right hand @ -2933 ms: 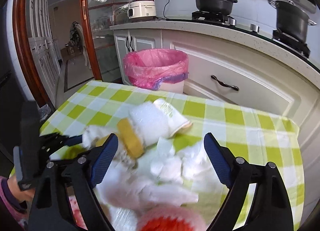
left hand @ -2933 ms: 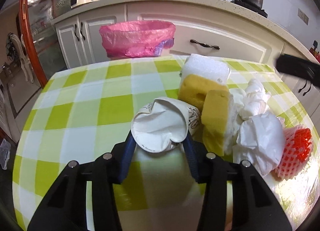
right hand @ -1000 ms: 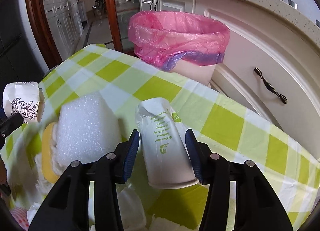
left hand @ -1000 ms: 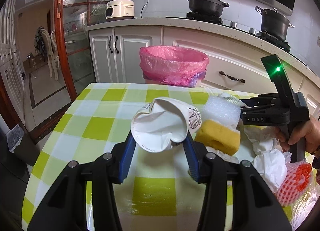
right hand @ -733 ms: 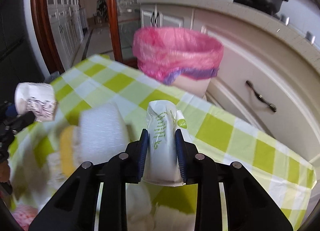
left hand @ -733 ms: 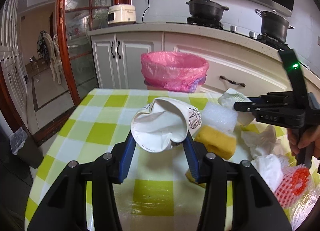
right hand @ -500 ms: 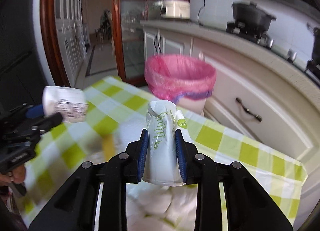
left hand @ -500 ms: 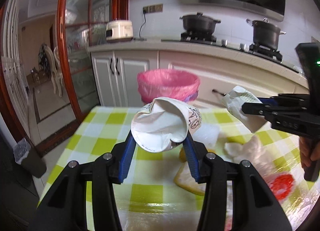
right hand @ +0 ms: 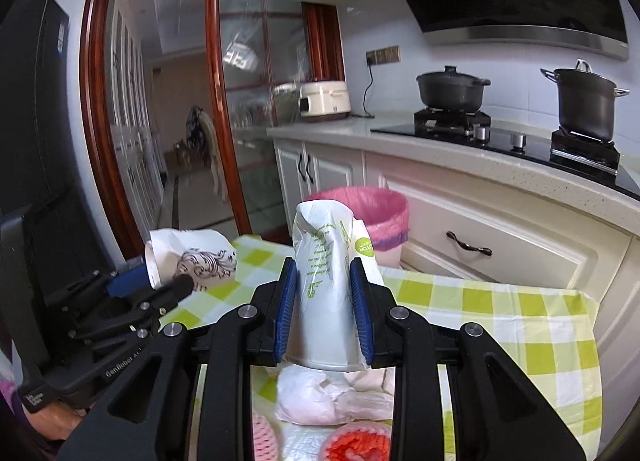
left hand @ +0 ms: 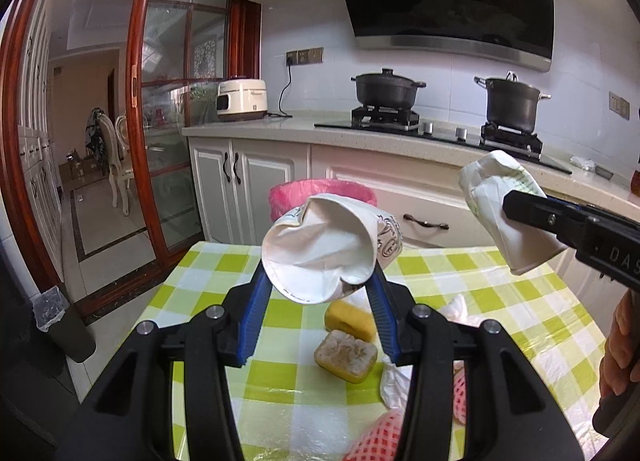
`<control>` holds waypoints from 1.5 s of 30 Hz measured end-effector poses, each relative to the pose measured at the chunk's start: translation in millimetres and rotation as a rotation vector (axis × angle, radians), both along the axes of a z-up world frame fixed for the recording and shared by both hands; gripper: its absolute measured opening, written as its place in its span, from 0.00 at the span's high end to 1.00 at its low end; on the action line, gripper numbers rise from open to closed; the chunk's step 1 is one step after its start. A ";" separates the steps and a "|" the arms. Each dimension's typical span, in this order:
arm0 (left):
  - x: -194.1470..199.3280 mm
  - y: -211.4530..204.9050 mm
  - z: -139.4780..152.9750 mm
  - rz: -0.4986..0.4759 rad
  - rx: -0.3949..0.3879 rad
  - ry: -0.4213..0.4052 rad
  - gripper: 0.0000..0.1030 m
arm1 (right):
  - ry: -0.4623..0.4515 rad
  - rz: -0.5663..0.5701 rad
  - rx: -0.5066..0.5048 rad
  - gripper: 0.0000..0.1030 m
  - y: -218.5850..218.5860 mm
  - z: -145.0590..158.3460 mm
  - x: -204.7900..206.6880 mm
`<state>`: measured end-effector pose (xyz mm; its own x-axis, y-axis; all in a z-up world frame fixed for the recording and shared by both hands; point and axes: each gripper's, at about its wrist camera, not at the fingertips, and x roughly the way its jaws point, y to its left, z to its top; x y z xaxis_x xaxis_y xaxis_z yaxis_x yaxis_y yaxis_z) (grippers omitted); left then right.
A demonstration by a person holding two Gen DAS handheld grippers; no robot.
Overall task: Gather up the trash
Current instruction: 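Carry both cups over the pink bin and open both grippers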
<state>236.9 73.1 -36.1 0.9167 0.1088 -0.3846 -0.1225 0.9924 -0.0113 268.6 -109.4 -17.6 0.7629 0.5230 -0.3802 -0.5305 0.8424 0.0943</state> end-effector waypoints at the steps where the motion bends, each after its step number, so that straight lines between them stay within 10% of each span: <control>1: -1.9 0.6 3.1 -0.004 -0.007 -0.005 0.55 | -0.003 0.001 0.010 0.73 -1.2 3.4 -1.7; 18: 47.1 21.2 54.2 -0.032 -0.016 -0.092 0.55 | -0.062 0.006 0.007 0.73 23.4 28.7 54.5; 45: 381.1 105.4 -5.3 -0.026 -0.135 0.035 0.55 | 0.140 0.034 0.048 0.72 89.2 -52.5 373.6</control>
<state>618.0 178.5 -41.4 0.9042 0.0301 -0.4260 -0.0994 0.9849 -0.1414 642.2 -20.2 -70.1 0.6858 0.5679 -0.4551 -0.5375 0.8168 0.2094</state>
